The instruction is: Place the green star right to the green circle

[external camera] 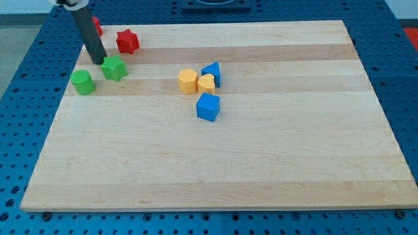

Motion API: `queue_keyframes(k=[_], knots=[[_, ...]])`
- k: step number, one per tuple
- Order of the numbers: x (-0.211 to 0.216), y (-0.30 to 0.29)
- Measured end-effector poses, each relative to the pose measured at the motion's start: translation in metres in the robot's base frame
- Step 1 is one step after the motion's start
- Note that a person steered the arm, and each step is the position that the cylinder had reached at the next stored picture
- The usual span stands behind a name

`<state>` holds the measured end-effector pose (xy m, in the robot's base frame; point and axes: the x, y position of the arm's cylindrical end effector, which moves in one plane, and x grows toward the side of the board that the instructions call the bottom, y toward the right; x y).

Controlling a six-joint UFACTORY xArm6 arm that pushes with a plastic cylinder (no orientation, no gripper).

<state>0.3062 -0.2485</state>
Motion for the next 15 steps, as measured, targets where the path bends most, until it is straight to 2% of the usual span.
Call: queue_keyframes(k=[7,15], knots=[[0.008,0.05],[0.028,0.046]])
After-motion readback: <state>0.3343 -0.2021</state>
